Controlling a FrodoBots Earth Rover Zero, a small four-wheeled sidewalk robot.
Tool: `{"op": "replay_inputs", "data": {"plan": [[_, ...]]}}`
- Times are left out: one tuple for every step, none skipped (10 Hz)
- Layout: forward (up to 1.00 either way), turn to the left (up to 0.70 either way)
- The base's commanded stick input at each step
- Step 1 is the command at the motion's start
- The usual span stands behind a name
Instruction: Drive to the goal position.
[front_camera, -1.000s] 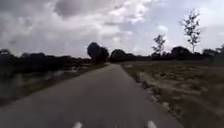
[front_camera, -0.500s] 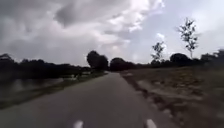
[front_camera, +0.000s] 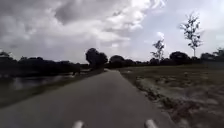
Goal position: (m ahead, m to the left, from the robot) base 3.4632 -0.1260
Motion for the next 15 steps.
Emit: {"op": "replay_inputs", "data": {"plan": [[0.85,0.00],[0.85,0.00],[0.85,0.00],[0.85,0.00],[0.85,0.00],[0.85,0.00],[0.85,0.00],[0.85,0.00],[0.85,0.00],[0.85,0.00],[0.85,0.00],[0.85,0.00],[0.85,0.00],[0.85,0.00],[0.85,0.00]]}}
